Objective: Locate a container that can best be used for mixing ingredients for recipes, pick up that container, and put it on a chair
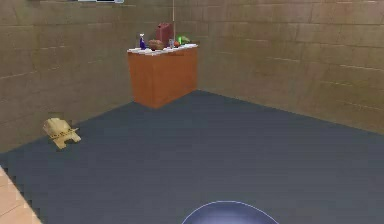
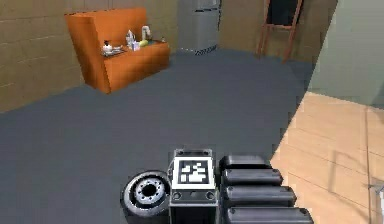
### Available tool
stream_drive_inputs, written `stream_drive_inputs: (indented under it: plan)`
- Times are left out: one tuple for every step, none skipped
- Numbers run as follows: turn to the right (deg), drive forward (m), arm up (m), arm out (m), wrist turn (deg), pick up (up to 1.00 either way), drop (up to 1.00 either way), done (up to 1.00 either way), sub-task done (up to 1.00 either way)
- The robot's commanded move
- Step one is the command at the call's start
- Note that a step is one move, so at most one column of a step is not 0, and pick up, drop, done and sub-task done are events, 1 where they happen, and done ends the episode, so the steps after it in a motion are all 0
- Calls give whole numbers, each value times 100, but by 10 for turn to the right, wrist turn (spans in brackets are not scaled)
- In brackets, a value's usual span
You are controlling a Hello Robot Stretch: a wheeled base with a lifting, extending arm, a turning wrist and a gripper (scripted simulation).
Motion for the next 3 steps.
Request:
stream_drive_inputs:
  plan:
    - [-180, 0, 0, 0, 0, 0, 0, 0, 0]
    - [0, 5, 0, 0, 0, 0, 0, 0, 0]
    - [-330, 0, 0, 0, 0, 0, 0, 0, 0]
